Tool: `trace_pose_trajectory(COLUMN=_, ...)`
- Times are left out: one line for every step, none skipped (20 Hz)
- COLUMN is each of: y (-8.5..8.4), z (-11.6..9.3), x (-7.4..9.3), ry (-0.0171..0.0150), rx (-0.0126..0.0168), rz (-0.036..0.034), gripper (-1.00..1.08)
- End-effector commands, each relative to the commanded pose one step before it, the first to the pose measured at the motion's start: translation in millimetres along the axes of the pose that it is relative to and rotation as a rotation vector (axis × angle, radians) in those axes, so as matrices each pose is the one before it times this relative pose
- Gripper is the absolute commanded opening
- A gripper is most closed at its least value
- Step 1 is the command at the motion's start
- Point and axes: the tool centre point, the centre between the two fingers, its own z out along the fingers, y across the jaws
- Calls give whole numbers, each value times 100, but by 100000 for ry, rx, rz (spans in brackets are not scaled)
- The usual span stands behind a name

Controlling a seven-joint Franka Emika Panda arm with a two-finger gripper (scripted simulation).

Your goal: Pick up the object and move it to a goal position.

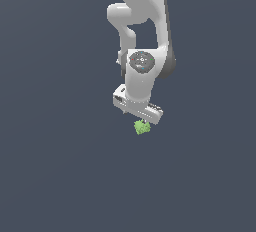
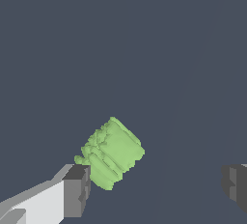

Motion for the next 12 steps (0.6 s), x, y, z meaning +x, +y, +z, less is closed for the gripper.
trace_pose_trajectory(y=-344, z=314, x=-177, ry=149, rx=405, rz=6740, gripper=100)
trace_pose_trajectory(y=-128, z=124, x=-80, ry=53, rx=155, rz=2629, gripper=100)
trace_pose_trajectory(y=-124, z=123, x=-82, ry=52, rx=154, rz=2631, gripper=100)
trace_pose_trajectory(y=-121, z=123, x=-86, ry=51, rx=154, rz=2632, gripper=100)
trace_pose_trajectory(y=-117, z=123, x=-89, ry=50, rx=153, rz=2632, gripper=100)
trace_pose_trajectory(y=-113, z=122, x=-91, ry=49, rx=153, rz=2634, gripper=100)
trace_pose_trajectory(y=-110, z=122, x=-94, ry=48, rx=152, rz=2635, gripper=100)
trace_pose_trajectory(y=-106, z=121, x=-96, ry=47, rx=152, rz=2636, gripper=100)
trace_pose_trajectory(y=-102, z=121, x=-99, ry=47, rx=151, rz=2637, gripper=100)
trace_pose_trajectory(y=-98, z=120, x=-101, ry=46, rx=151, rz=2637, gripper=100)
trace_pose_trajectory(y=-94, z=120, x=-103, ry=45, rx=151, rz=2639, gripper=100)
trace_pose_trajectory(y=-90, z=119, x=-105, ry=45, rx=151, rz=2640, gripper=100)
